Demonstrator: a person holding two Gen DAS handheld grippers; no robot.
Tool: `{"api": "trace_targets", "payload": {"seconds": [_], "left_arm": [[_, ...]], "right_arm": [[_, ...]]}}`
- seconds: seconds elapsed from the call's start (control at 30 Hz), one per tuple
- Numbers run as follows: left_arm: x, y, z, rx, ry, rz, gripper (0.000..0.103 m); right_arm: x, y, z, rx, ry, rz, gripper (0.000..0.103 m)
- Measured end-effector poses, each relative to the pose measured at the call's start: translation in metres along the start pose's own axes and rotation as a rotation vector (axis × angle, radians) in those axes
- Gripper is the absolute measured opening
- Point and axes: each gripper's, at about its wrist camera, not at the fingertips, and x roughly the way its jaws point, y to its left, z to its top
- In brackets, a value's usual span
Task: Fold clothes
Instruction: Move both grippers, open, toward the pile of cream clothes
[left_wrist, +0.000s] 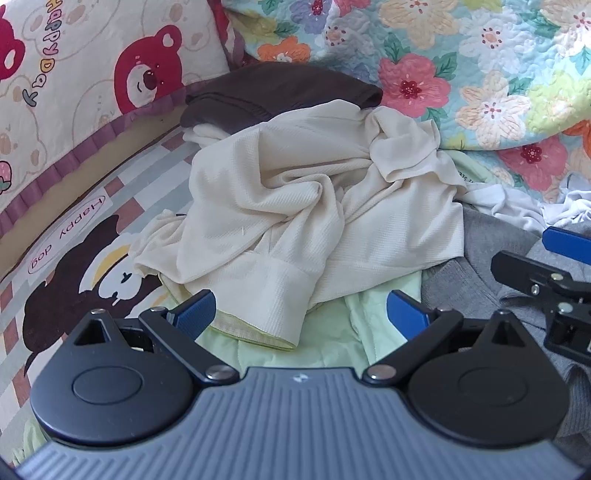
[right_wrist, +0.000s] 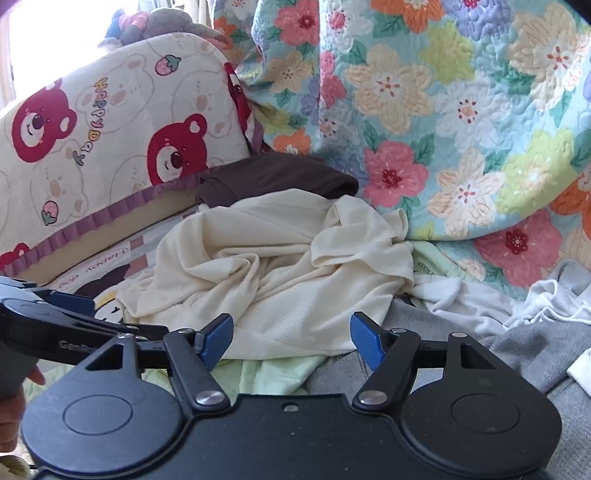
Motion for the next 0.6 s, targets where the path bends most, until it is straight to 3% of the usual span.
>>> {"api": "trace_targets", "payload": {"seconds": [0.6], "left_arm": [[-0.0003,0.0050,-0.0018,-0.007,0.012,0.014,0.099]], "right_arm": [[0.0057,0.0047,-0.0047,-0.018,0.033,0.002,0.075]]}}
